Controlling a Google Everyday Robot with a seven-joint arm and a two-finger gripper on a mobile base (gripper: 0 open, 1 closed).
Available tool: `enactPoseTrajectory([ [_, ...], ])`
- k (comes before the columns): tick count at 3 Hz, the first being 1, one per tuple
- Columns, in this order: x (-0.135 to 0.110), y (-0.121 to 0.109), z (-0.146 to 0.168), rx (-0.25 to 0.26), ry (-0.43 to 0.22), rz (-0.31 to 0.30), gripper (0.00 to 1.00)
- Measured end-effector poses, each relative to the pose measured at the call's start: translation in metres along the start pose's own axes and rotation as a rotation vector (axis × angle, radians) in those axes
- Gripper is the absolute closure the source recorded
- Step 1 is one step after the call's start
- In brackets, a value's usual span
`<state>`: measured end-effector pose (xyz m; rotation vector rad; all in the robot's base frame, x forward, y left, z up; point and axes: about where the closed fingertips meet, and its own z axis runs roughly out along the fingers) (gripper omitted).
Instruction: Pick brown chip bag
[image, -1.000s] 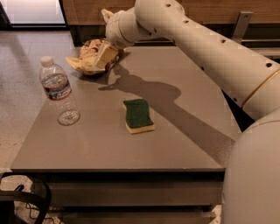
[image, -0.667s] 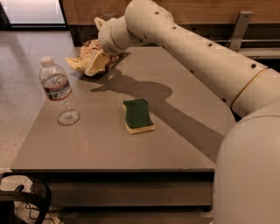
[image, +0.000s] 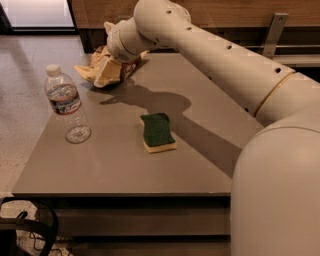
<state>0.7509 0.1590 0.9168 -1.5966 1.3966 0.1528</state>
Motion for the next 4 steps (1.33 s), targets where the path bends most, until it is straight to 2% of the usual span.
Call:
enactPoseTrajectory([
  [2, 0.031, -0.012, 0.045, -0.054, 0.197, 0.022, 0.00],
  [3, 0.048, -0.006, 0.062, -0.094, 0.256, 0.041, 0.16],
  [4, 0.049, -0.004, 0.064, -0.099, 0.256, 0.041, 0.38],
])
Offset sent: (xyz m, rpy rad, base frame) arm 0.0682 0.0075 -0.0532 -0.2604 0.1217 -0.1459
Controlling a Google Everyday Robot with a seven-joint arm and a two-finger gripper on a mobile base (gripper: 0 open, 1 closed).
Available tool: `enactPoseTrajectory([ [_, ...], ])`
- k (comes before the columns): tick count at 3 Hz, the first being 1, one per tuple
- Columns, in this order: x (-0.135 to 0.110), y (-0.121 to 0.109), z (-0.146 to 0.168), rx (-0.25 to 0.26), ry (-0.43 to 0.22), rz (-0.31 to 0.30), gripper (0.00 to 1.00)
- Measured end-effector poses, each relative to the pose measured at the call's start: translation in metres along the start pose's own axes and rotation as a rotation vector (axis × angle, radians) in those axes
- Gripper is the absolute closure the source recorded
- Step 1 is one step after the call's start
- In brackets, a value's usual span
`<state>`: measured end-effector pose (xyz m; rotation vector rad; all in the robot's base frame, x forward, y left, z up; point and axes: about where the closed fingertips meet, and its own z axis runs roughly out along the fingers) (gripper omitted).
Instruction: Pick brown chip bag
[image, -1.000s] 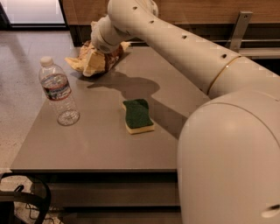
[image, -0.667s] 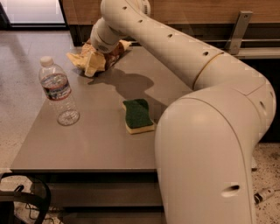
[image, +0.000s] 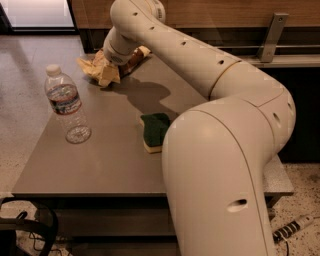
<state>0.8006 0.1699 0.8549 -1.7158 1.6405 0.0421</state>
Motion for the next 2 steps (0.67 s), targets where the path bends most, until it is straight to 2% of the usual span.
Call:
enactPoseTrajectory([
  [2, -0.0002, 0.0035, 0.0052, -0.008, 0.000, -0.001, 0.85],
])
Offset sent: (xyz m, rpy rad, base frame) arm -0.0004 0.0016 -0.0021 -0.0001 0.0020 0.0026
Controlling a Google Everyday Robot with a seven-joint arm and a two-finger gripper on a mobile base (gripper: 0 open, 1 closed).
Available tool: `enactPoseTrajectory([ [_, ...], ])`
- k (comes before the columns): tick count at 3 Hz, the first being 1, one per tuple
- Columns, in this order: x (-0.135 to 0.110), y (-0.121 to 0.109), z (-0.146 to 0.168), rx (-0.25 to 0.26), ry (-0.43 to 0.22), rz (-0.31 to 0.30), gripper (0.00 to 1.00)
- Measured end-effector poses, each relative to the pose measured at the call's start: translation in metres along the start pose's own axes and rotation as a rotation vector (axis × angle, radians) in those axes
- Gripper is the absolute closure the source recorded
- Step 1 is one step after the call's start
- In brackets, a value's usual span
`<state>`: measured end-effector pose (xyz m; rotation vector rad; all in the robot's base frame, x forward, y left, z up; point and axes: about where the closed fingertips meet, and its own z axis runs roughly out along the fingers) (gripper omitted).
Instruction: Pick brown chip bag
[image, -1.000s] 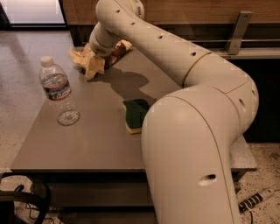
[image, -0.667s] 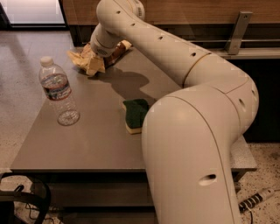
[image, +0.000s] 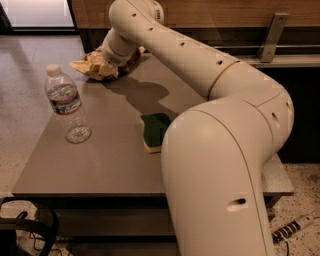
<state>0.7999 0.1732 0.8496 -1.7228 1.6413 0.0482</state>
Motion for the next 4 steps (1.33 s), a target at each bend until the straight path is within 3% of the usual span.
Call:
enactPoseTrajectory([
  [1, 0.000, 0.002, 0.003, -0.005, 0.001, 0.000, 1.00],
  [2, 0.000, 0.002, 0.003, -0.005, 0.000, -0.001, 1.00],
  [4, -0.041, -0.018, -0.064, 0.080, 0.023, -0.086, 1.00],
])
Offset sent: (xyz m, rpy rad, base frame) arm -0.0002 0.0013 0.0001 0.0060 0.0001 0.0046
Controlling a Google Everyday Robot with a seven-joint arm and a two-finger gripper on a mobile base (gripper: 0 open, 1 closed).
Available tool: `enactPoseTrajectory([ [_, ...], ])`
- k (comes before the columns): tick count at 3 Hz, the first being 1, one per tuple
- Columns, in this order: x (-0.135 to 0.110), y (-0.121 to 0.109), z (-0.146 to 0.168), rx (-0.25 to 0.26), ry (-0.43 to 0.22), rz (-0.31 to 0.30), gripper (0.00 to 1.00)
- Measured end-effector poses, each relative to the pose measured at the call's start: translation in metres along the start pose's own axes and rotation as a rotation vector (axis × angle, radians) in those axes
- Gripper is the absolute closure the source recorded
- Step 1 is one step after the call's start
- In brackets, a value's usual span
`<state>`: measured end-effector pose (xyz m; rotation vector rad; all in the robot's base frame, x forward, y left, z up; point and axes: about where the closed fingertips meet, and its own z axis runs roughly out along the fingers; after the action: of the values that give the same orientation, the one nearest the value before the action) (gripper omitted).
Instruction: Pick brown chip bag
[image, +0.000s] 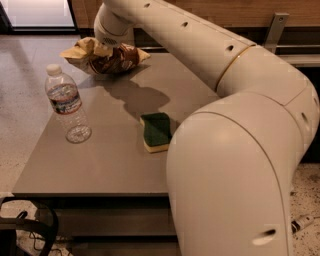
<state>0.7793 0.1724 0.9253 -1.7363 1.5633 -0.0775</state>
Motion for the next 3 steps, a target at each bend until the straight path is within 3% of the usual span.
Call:
enactPoseTrajectory([
  [2, -0.035, -0.034, -0.098, 0.186, 0.023, -0.094, 1.00],
  [3, -0.040, -0.043, -0.145, 0.285, 0.017, -0.108, 1.00],
])
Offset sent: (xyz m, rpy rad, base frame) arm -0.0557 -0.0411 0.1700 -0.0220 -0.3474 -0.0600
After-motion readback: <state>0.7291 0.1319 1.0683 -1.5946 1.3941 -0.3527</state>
